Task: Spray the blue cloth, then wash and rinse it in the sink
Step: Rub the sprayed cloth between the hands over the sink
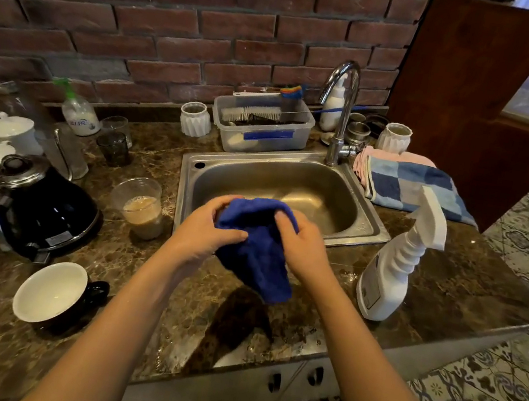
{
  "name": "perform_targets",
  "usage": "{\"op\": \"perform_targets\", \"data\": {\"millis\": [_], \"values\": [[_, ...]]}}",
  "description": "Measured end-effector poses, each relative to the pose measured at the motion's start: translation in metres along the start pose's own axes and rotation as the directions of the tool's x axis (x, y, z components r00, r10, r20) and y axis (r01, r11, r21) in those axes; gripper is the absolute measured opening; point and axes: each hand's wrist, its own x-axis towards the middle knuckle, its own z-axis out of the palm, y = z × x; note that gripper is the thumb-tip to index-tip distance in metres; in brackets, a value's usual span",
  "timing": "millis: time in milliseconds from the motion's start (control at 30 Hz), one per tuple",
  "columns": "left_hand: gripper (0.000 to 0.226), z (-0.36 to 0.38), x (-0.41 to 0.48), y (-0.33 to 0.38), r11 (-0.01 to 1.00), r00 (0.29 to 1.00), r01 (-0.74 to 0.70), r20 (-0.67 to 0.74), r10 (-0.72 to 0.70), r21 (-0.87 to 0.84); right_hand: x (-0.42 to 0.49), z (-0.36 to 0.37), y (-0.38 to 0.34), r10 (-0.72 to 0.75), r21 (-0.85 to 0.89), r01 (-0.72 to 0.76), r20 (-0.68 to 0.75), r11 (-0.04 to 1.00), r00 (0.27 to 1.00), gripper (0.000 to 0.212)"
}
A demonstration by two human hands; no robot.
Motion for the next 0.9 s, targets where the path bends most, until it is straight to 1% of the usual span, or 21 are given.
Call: {"op": "perform_targets", "data": {"millis": [33,67,133,167,233,333,400,467,500,533,600,633,667,767,833,900], "values": [[0.043,-0.002,-0.001,-0.002,0.993,1.0,-0.019,0.008,0.018,0.118,0.002,-0.004,-0.003,0.005,-0.003,-0.005,-0.044,1.0,0.999,0.023],[0.036,-0.003,-0.003,-0.003,0.98,1.0,-0.015,0.027,0.009,0.196,0.004,-0.008,-0.006,0.027,0.007,-0.027,-0.068,1.0,0.997,0.022],[0.024,-0.008,-0.009,-0.003,0.96,0.996,0.022,0.079,-0.045,0.278,0.009,-0.016,-0.013,0.087,0.04,-0.085,-0.067,0.996,0.994,0.023],[0.019,-0.011,-0.01,-0.002,0.959,0.995,0.037,0.081,-0.062,0.281,0.01,-0.019,-0.015,0.1,0.033,-0.098,-0.06,0.995,0.993,0.023],[0.015,-0.017,-0.01,-0.001,0.982,0.996,0.07,0.044,-0.079,0.175,0.013,-0.023,-0.015,0.093,-0.025,-0.094,-0.048,0.995,0.995,0.022],[0.017,-0.012,-0.004,-0.002,0.987,0.991,0.128,-0.031,-0.132,-0.101,0.014,-0.023,-0.017,0.082,-0.065,-0.084,-0.029,0.994,0.996,0.024],[0.018,0.0,0.001,-0.002,0.951,0.978,0.145,-0.105,-0.179,-0.272,0.008,-0.015,-0.021,0.07,-0.093,-0.067,0.024,0.993,0.997,0.027],[0.024,0.016,0.003,-0.002,0.893,0.966,0.147,-0.132,-0.222,-0.425,-0.004,0.004,-0.027,-0.008,-0.187,0.026,0.097,0.982,0.995,0.032],[0.033,0.025,0.002,-0.002,0.871,0.958,0.162,-0.137,-0.251,-0.464,-0.011,0.018,-0.029,-0.055,-0.262,0.084,0.117,0.962,0.992,0.038],[0.041,0.036,-0.001,0.0,0.853,0.953,0.181,-0.127,-0.275,-0.49,-0.018,0.029,-0.03,-0.099,-0.354,0.128,0.097,0.926,0.99,0.044],[0.042,0.053,-0.008,0.006,0.848,0.943,0.18,-0.157,-0.293,-0.498,-0.019,0.039,-0.035,-0.174,-0.501,0.128,-0.046,0.856,0.984,0.052],[0.039,0.058,-0.009,0.008,0.867,0.938,0.167,-0.196,-0.287,-0.47,-0.014,0.038,-0.036,-0.184,-0.513,0.104,-0.107,0.852,0.977,0.053],[0.038,0.061,-0.01,0.012,0.884,0.93,0.157,-0.235,-0.282,-0.44,-0.009,0.035,-0.036,-0.16,-0.494,0.068,-0.146,0.867,0.976,0.053],[0.046,0.057,-0.006,0.014,0.912,0.929,0.158,-0.256,-0.267,-0.379,0.002,0.027,-0.035,-0.024,-0.355,-0.046,-0.191,0.934,0.981,0.055],[0.049,0.053,-0.003,0.013,0.902,0.927,0.177,-0.24,-0.287,-0.395,-0.01,0.034,-0.03,-0.053,-0.4,-0.014,-0.157,0.916,0.986,0.056],[0.045,0.051,-0.003,0.015,0.872,0.915,0.226,-0.213,-0.343,-0.434,-0.028,0.041,-0.031,-0.111,-0.434,0.035,-0.149,0.9,0.983,0.057]]}}
